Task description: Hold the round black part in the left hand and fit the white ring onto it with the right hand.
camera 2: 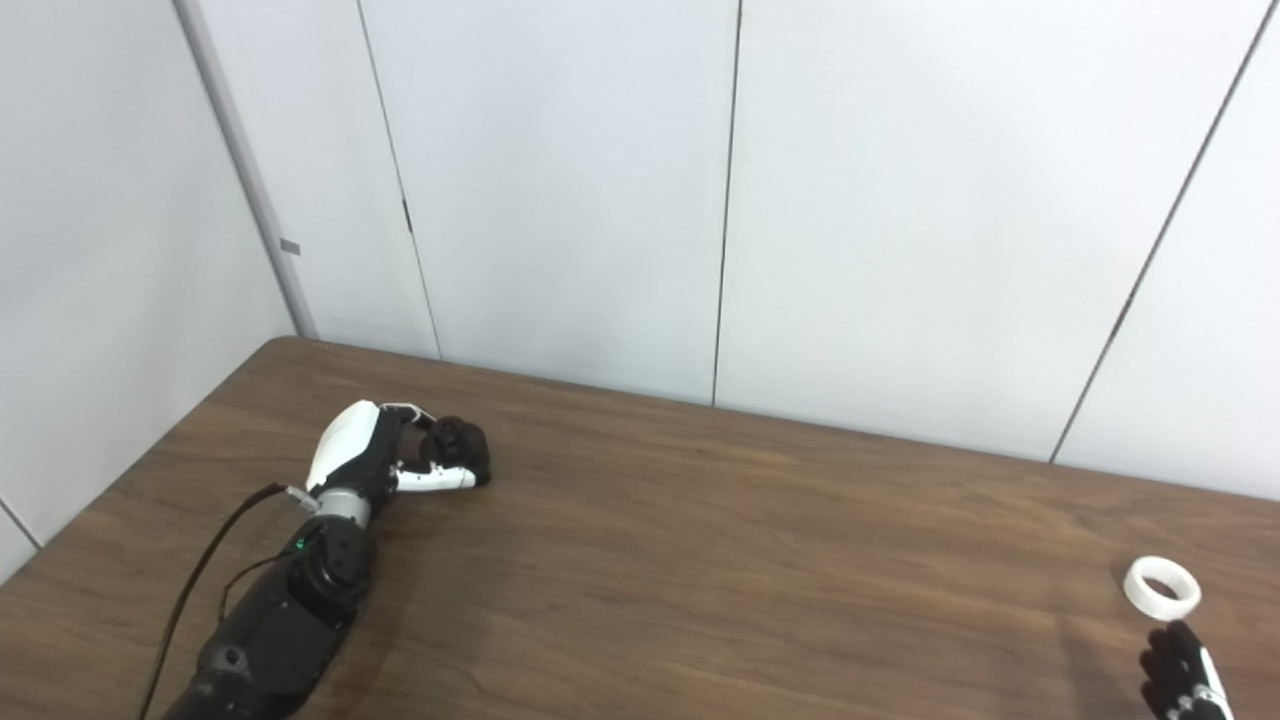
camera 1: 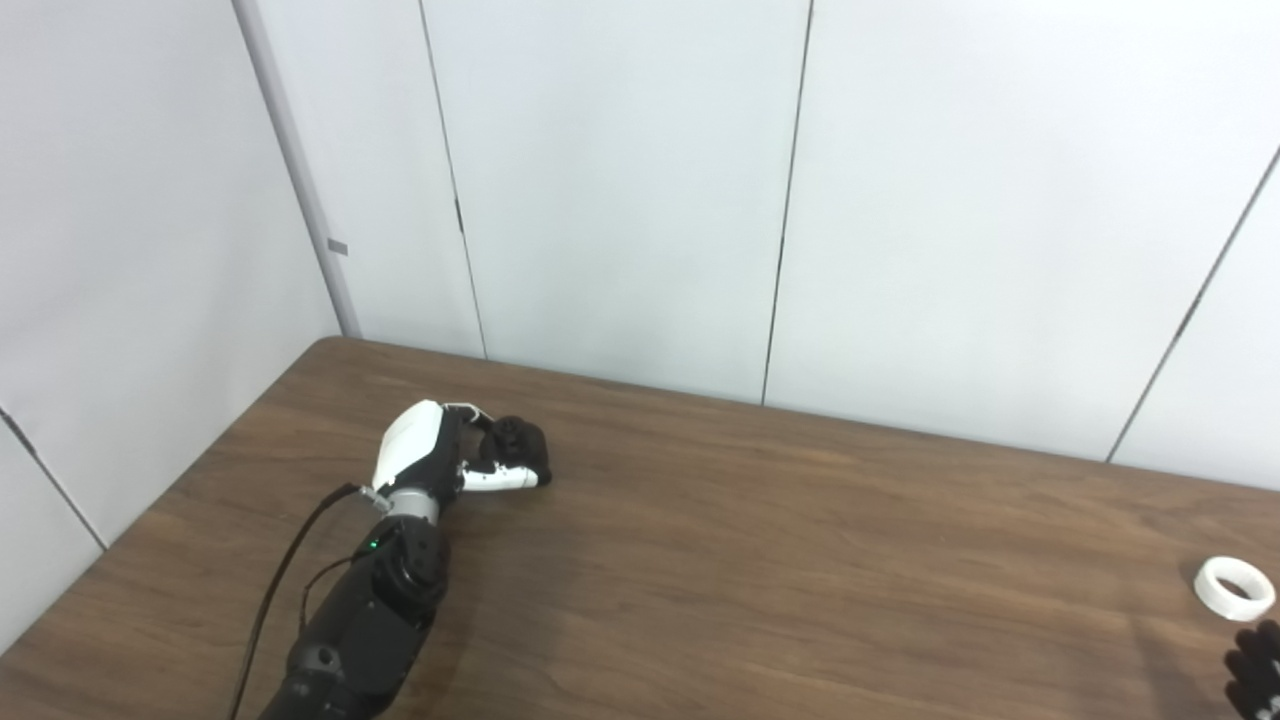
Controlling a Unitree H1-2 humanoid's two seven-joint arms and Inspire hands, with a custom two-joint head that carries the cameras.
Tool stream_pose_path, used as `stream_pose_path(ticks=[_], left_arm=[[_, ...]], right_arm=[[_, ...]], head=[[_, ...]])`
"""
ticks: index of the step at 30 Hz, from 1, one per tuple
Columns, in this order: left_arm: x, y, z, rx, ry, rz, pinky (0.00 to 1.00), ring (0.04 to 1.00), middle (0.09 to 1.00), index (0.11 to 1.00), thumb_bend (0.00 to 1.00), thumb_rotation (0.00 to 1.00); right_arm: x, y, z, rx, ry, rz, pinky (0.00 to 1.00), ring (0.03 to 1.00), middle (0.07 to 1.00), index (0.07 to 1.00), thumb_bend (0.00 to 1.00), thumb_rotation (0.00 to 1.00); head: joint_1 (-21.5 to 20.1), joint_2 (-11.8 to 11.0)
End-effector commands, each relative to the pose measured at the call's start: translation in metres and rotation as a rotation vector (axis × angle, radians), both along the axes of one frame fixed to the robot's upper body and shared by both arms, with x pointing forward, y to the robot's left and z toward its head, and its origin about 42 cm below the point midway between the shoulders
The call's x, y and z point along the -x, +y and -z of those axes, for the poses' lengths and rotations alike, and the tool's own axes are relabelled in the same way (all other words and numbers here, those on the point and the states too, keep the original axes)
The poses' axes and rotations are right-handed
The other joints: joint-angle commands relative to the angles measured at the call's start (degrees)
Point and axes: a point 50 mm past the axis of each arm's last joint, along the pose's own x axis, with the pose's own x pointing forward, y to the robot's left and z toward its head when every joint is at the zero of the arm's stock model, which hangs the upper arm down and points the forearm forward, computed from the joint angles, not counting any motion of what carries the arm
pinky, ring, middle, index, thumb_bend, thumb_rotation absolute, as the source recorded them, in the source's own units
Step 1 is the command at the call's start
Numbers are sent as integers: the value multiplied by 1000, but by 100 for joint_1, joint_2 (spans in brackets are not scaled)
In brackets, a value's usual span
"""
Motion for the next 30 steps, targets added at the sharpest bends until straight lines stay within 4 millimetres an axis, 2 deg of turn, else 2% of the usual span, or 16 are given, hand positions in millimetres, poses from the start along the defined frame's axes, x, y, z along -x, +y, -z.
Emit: stream_pose_path(ticks=[1,6,13,17,30], left_arm=[[-9,7,-27,-57,-76,1,1000,935,842,488,518,45],[-3,6,-29,-80,-90,25,1000,935,838,488,519,45],[15,-3,-33,-135,-112,85,1000,952,836,488,519,46],[30,-13,-35,-138,-140,132,1000,955,833,488,519,45],[72,-58,-40,-142,-209,294,1000,954,843,487,518,52]], right_arm=[[22,3,27,-44,102,18,1000,983,986,1000,578,1000],[21,4,28,-39,105,14,1000,986,992,1000,577,1000],[20,8,26,-17,105,17,988,967,978,1000,570,1000],[18,10,26,-8,96,14,978,959,975,999,548,1000],[18,12,24,7,89,1,973,948,957,982,577,980]], head=[[8,5],[-125,75],[-280,139],[-387,185],[-707,392]])
